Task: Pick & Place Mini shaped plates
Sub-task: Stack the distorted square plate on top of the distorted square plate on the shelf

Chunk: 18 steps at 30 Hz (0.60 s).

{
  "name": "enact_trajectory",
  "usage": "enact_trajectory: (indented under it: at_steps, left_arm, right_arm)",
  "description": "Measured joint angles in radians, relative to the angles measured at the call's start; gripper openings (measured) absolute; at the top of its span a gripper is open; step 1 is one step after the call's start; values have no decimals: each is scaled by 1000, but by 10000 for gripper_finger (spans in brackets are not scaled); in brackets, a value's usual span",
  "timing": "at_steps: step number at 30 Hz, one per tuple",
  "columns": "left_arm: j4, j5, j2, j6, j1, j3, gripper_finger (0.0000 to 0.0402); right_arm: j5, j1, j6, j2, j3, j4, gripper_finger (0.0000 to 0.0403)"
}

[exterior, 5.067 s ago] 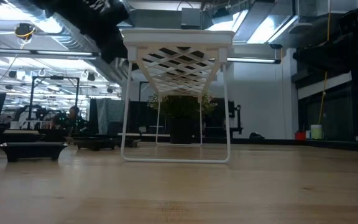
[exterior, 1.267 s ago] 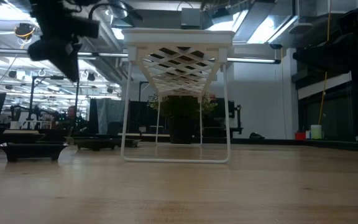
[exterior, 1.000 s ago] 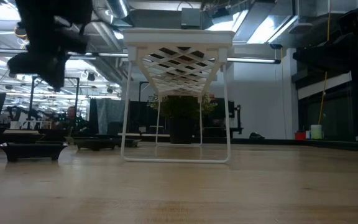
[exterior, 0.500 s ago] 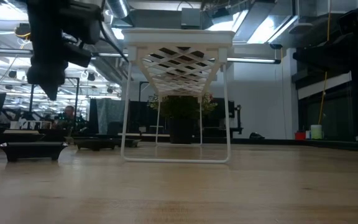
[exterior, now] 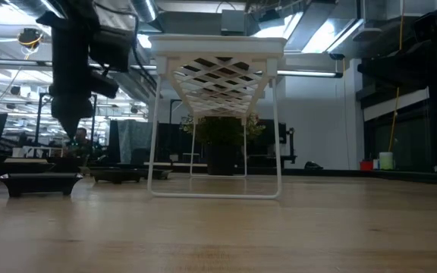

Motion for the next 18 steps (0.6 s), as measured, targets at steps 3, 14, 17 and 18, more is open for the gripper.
enact_trajectory:
  at_steps: [3,14,17,18]
  left_arm:
    - [2,1,27,-5,35,1,216]
    - [7,-3,183,60,117,1,215]
    - [13,-24,222,86,133,0,214]
    - [13,-39,234,90,139,0,214]
  right_arm:
    - [0,0,0,0,0,0,102]
    - [0,0,0,0,0,0,102]
    - [0,0,0,0,0,0,102]
    - [0,0,0,0,0,0,102]
